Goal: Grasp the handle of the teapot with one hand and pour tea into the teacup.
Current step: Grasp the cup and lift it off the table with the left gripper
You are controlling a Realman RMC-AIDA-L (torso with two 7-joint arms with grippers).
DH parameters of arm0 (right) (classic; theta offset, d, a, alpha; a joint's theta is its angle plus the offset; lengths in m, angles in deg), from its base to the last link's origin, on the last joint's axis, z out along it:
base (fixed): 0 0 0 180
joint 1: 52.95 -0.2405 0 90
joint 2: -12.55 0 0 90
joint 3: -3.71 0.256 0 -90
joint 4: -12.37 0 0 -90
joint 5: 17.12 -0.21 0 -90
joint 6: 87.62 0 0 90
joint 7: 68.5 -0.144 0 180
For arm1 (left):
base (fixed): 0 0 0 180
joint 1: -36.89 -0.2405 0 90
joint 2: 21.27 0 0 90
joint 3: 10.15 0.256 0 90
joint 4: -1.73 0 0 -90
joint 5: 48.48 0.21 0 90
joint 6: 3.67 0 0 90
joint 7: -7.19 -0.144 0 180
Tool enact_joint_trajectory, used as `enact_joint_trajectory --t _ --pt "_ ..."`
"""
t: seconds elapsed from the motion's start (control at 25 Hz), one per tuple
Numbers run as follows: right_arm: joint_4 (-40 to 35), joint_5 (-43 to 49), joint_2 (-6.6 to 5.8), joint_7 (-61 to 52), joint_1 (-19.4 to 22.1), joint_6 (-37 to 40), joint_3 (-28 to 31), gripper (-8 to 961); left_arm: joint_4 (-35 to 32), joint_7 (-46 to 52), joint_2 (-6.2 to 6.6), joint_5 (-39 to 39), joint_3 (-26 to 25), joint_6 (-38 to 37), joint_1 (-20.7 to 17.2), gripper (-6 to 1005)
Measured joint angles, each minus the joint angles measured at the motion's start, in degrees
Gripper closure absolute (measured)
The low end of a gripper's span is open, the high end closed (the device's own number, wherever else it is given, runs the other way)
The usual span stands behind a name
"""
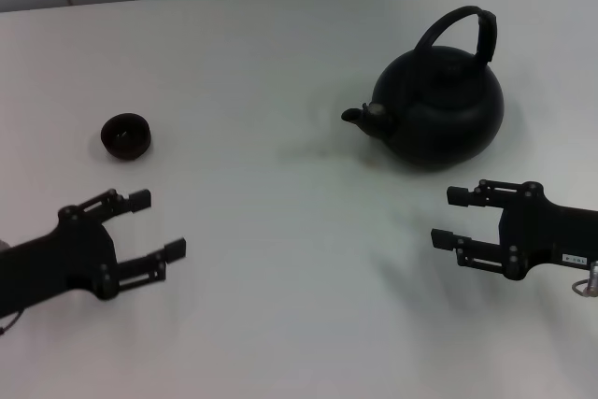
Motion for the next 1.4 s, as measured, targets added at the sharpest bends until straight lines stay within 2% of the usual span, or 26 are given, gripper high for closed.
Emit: enact_joint_trajectory --t 0.12,0.28,0.4,0.64,0.88,1.2,1.4 --pt "0.0 0.0 0.0 0.0 0.0 0.0 0.0 332 0.0 -1.8 -1.27 0.0 -6.6 0.4 -0.1 189" --pt "0.0 -0.1 0.04 0.0 -0.3 0.0 0.0 332 0.0 -8.2 -4.31 0.1 -19.8 2.1 -0.9 194" --pt "0.0 -0.1 0.06 0.0 -0.5 0.0 0.0 333 0.3 -11.0 -5.04 0.1 -24.0 3.9 -0.8 198" --pt "0.0 -0.1 0.09 0.0 -0.7 -0.1 0.0 333 0.2 -11.2 -5.04 0.4 -23.9 6.3 -0.3 205" --pt "0.0 -0.1 0.09 0.0 -0.7 -0.1 0.0 332 0.2 -11.3 -5.02 3.3 -21.2 14.8 1.0 212" --pt "0.0 -0.2 0.11 0.0 -0.7 -0.1 0.0 333 0.8 -11.3 -5.23 4.9 -21.0 16.6 2.4 222" --pt "0.0 -0.2 0.18 0.0 -0.7 0.1 0.0 332 2.7 -11.3 -5.37 4.9 -20.8 19.3 4.9 228"
